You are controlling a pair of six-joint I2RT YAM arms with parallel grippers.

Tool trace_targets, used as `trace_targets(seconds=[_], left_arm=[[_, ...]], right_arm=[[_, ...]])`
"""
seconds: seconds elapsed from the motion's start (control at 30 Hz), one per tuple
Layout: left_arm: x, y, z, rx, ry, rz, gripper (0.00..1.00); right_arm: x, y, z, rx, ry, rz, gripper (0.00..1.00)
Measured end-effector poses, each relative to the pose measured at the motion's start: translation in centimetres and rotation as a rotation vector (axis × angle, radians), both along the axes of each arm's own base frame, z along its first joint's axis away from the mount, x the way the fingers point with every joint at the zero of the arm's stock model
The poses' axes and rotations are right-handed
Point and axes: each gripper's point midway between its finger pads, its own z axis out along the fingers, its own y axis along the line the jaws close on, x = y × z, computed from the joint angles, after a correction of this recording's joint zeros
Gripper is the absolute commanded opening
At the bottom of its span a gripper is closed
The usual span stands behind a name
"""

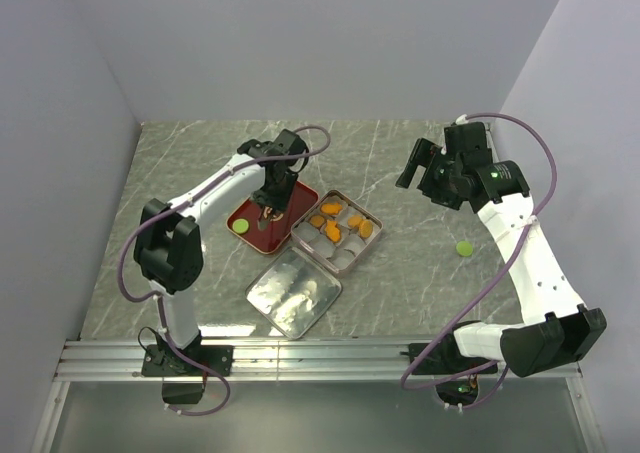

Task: Pack the cookies

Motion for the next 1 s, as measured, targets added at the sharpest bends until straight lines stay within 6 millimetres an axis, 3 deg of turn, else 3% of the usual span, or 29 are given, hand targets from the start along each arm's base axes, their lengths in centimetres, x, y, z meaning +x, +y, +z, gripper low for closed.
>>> trace_targets(seconds=[0.33,0.63,1.0], left_arm=[[-0.3,-0.1,0.4,0.072,-0.041,-0.034,0.43],[-0.5,1.3,2.5,0.114,-0.111,-0.013,0.48],[-0.7,0.7,2.5,0.108,-0.107,-0.036,0.50]], right_arm=[[-0.1,0.3,0.0,0.013,0.003,0.012,1.00],[-0.2,0.5,0.1,0.023,0.005,0.021,1.00],[-0.5,0.7,0.5,0.036,-0.007,0.029,1.00]])
